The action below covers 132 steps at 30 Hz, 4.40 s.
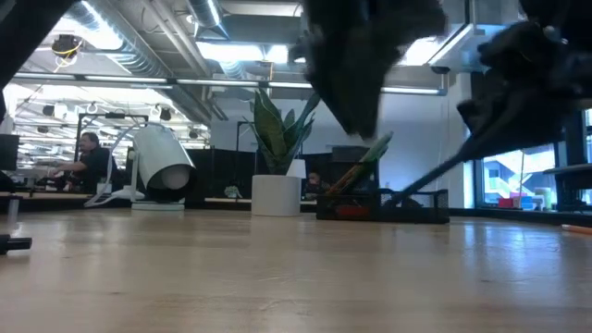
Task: Pick and place office supplies into organizer
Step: Put the right black pen into the desk organizer, then put the black pen into the desk organizer
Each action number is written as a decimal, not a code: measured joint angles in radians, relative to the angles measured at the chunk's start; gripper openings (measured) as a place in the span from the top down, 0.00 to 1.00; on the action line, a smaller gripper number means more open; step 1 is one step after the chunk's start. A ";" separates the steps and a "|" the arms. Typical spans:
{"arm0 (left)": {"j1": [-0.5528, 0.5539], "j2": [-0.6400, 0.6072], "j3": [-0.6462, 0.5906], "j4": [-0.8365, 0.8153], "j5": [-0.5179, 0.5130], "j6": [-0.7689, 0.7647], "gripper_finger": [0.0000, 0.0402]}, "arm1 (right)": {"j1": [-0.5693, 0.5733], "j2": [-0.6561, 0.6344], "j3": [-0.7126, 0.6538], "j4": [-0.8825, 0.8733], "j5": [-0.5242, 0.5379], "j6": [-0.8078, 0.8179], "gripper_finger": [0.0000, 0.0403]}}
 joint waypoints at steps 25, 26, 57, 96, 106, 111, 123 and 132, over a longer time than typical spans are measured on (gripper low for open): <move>-0.062 -0.095 -0.134 -0.304 -0.067 -0.193 0.74 | -0.687 0.060 0.655 -0.676 -0.200 -0.369 0.88; -0.060 -0.101 -0.134 -0.305 -0.067 -0.193 0.74 | -0.705 0.081 0.655 -0.672 -0.201 -0.371 0.88; -0.019 -0.649 -0.826 0.357 0.031 -0.152 0.82 | -0.865 0.404 0.655 -0.398 -0.306 -0.400 0.81; -0.091 -0.937 -1.371 1.280 0.376 0.372 0.71 | -0.445 0.350 0.862 -0.463 -0.272 -0.108 0.36; -0.216 -0.932 -1.359 1.280 0.295 0.333 0.72 | -0.210 0.353 0.489 0.113 -0.270 -0.074 0.36; -0.332 -0.907 -1.208 0.954 0.116 0.157 0.72 | -0.192 0.353 0.392 0.250 -0.268 0.000 0.36; -0.439 -0.579 -0.859 0.197 0.454 -0.473 0.70 | -0.201 0.352 0.373 0.247 -0.165 -0.004 0.36; -0.519 -0.502 -0.824 0.189 0.633 -0.832 0.68 | -0.216 0.352 0.373 0.247 -0.162 -0.036 0.36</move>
